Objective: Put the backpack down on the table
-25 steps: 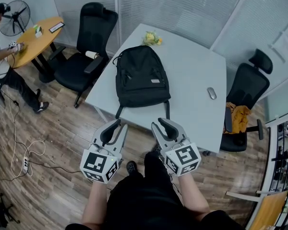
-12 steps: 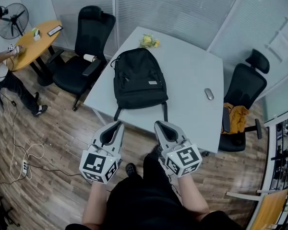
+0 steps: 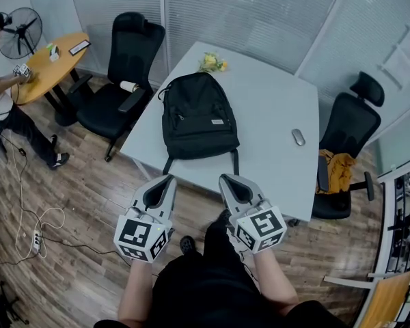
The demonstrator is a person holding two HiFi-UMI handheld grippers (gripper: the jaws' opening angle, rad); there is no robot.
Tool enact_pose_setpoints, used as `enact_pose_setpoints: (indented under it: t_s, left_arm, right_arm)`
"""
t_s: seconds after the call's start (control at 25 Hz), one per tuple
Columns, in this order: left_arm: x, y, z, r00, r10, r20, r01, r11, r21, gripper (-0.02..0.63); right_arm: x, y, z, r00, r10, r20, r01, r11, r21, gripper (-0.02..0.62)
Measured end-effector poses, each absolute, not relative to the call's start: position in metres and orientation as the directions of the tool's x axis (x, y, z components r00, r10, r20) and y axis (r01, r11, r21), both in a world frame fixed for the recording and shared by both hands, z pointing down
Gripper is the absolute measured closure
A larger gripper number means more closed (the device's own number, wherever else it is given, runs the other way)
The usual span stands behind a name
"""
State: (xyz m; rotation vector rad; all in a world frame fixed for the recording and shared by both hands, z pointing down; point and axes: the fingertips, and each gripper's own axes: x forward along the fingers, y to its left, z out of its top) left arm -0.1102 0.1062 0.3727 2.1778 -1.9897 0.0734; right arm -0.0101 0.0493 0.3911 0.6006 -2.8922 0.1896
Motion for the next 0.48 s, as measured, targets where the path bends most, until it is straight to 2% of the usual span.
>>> enact_pose_setpoints:
  t_s: [0.48]
  left_arm:
    - [-0.1086,0.0954,0.3707,0.106,-0.981,0.164,-0.990,-0.089,0.107,0.606]
  right_arm:
    - [-0.0107,0.0412,0.3860,-0.901,-0.381,0.207,-0.401,0.914,-0.062,0.586]
